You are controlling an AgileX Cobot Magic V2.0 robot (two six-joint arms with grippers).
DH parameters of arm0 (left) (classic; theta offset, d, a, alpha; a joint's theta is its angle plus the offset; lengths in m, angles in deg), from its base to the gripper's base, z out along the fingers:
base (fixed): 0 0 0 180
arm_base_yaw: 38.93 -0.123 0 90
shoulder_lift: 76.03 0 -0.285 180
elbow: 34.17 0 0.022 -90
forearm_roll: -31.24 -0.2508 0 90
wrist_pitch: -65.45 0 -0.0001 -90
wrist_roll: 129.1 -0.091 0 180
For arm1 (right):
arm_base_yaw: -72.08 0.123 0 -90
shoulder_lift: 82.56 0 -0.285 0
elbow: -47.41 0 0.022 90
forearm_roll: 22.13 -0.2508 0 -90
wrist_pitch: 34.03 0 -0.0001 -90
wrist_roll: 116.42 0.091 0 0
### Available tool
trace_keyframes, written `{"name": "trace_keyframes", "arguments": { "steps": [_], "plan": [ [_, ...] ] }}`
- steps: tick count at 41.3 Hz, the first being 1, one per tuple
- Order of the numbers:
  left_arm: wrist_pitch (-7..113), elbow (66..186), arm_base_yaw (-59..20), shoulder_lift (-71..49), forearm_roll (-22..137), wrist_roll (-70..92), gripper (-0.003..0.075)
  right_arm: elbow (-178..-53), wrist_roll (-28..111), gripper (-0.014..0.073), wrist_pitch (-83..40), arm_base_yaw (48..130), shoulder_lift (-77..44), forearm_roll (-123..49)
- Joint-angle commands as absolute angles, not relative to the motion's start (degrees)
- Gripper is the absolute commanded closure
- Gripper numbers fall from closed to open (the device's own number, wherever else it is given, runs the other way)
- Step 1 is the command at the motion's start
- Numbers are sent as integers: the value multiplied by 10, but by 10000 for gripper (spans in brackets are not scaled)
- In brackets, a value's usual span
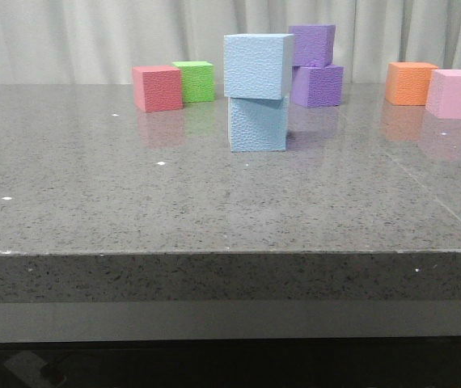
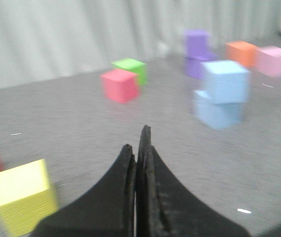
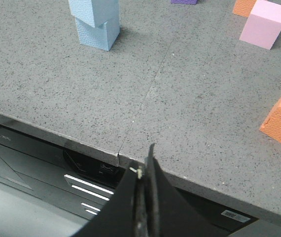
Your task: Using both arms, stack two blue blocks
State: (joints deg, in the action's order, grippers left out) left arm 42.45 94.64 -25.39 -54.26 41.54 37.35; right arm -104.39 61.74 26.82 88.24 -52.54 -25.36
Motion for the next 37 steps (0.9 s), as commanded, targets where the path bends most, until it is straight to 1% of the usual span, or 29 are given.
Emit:
{"name": "trace_keyframes", "arguments": {
  "steps": [1, 6, 10, 15, 18, 23, 30, 37],
  "plan": [
    [520, 895, -307, -576, 420, 375, 741, -1055, 617, 661, 230, 879, -520, -254],
    [530, 827, -351, -610, 433, 375, 741, -1055, 617, 661, 230, 879, -520, -254],
    [532, 790, -351, -645, 433, 378, 741, -1055, 617, 661, 230, 879, -520, -254],
    [532, 757, -346, -697, 370, 458, 741, -1055, 617, 661, 230, 879, -520, -254],
    [540, 744, -346, -693, 342, 486, 741, -1055, 617, 661, 230, 879, -520, -254],
    [566, 719, -344, -697, 329, 486, 741, -1055, 617, 661, 230, 879, -520, -254],
    [651, 680, -332, -697, 297, 525, 741, -1055, 617, 661, 230, 879, -520, -254],
    [664, 681, -329, -697, 297, 526, 741, -1055, 617, 661, 230, 879, -520, -254]
  ]
}}
